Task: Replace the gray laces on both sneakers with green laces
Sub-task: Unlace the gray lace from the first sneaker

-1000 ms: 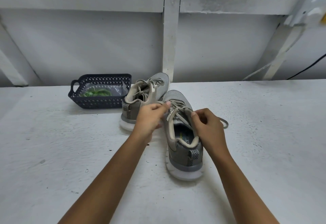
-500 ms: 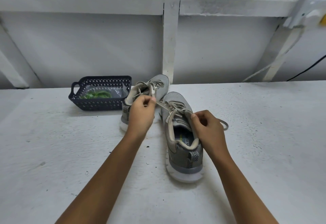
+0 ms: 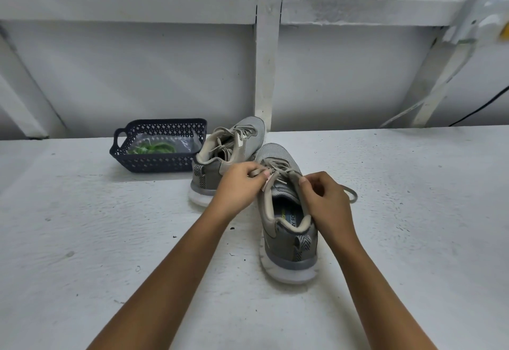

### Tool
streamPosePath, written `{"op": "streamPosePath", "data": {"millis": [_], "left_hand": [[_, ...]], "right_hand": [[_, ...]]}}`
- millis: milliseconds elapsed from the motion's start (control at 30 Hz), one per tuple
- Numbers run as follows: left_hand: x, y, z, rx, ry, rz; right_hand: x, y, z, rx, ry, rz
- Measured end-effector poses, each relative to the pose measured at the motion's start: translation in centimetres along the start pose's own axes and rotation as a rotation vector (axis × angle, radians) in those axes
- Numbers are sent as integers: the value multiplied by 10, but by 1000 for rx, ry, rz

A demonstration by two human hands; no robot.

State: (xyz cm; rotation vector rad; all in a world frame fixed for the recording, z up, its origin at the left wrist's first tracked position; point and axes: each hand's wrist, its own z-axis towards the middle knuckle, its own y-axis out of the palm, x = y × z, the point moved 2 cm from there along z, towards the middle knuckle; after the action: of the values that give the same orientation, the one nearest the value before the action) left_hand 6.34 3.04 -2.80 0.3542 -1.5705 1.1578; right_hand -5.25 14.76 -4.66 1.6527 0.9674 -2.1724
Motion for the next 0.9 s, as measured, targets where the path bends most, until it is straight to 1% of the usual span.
{"op": "streamPosePath", "data": {"millis": [133, 233, 300, 433, 500, 567, 600, 633, 700, 733, 800, 833, 900], "left_hand": [[3, 4, 3, 89, -18, 40], [4, -4, 4, 222, -28, 66], [4, -13, 4, 286, 4, 122], [9, -19, -1, 217, 50, 240], [12, -20, -3, 260, 74, 310], [15, -21, -3, 306, 102, 360], [16, -20, -2, 294, 132, 374], [17, -17, 1, 247, 173, 393], [18, -10, 6, 83, 232, 423], [18, -6, 9, -7, 224, 424], [15, -2, 14, -151, 153, 395], [13, -2, 15, -186, 115, 348], [10, -4, 17, -166, 76, 250]], "right_hand": [[0, 0, 0, -2, -1, 6], [0, -1, 0, -11, -2, 11], [0, 0, 0, -18, -2, 12], [0, -2, 8, -30, 12, -21], [0, -4, 16, -41, 7, -53], [1, -5, 26, -66, -11, -153], [2, -5, 32, -95, -16, -207], [2, -5, 37, -138, -12, -247], [3, -3, 46, -229, -4, -293], [4, -3, 49, -257, -5, -291], [3, -3, 51, -274, -5, -265], [0, -4, 50, -260, -17, -243], [-7, -7, 46, -212, -74, -213]]}}
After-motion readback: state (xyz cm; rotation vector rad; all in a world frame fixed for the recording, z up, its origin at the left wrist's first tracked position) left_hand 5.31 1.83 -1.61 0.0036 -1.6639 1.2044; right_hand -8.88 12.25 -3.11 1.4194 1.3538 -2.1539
